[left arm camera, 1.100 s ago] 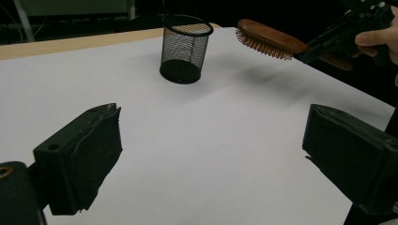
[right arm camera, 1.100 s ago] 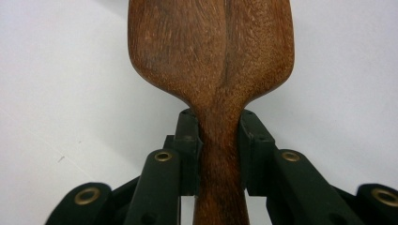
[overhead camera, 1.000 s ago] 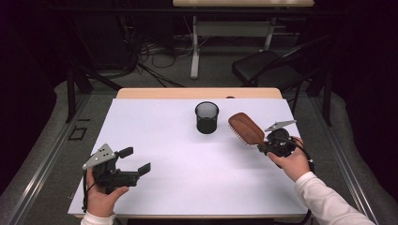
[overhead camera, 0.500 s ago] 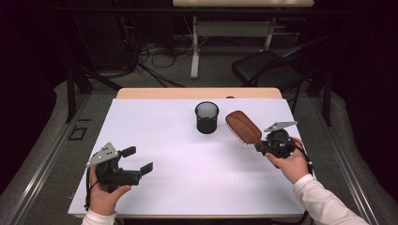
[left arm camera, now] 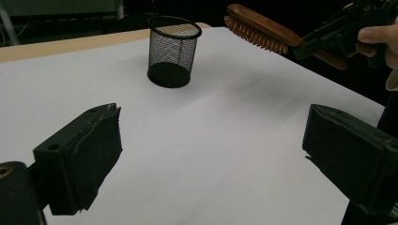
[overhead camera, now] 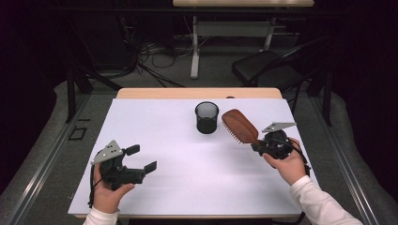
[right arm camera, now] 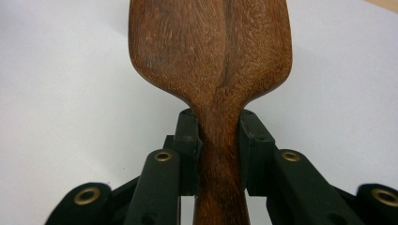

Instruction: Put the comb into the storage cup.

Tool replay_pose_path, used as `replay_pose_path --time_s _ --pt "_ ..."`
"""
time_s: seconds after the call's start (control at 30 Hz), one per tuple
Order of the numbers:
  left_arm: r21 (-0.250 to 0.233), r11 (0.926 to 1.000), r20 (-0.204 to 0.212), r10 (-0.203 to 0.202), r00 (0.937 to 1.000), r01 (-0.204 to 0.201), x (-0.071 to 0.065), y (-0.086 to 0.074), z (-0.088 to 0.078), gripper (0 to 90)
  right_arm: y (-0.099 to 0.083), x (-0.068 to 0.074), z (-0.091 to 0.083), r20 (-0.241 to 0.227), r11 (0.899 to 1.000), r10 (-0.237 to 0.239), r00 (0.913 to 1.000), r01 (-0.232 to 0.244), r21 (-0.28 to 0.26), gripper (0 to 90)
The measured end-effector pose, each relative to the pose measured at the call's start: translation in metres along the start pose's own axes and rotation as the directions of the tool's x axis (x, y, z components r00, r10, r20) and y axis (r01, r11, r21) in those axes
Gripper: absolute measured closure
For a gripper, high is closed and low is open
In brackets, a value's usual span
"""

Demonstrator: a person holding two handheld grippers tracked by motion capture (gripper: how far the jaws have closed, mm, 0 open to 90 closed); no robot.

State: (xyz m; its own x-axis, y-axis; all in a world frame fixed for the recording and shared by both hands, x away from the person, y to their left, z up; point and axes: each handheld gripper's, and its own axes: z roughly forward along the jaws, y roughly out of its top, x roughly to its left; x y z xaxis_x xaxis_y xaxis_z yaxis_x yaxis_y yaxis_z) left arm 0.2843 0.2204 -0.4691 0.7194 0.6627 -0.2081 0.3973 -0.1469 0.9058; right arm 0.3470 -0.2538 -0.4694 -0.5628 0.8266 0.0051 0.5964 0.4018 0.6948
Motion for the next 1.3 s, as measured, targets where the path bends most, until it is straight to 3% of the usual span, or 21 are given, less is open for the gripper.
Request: replay_pose_path --time_s 0.27,0.57,1.3 --pt "0.004 1.0000 0.015 -0.002 0.9999 0.002 -0.002 0.010 0.006 6.5 0.002 0.004 0.001 -0.008 1.000 -0.006 0.9999 0.006 -0.026 72.2" --pt "0.021 0.9995 0.051 0.024 0.9984 -0.025 -0.009 0.021 0.023 7.6 0.006 0.010 0.005 -0.025 0.998 -0.012 0.9996 0.010 -0.054 72.2" --pt "0.061 0.9975 0.132 0.029 0.9908 -0.037 -0.016 0.048 0.065 8.7 0.015 0.015 -0.002 -0.030 0.992 -0.011 0.9995 0.007 -0.122 72.3"
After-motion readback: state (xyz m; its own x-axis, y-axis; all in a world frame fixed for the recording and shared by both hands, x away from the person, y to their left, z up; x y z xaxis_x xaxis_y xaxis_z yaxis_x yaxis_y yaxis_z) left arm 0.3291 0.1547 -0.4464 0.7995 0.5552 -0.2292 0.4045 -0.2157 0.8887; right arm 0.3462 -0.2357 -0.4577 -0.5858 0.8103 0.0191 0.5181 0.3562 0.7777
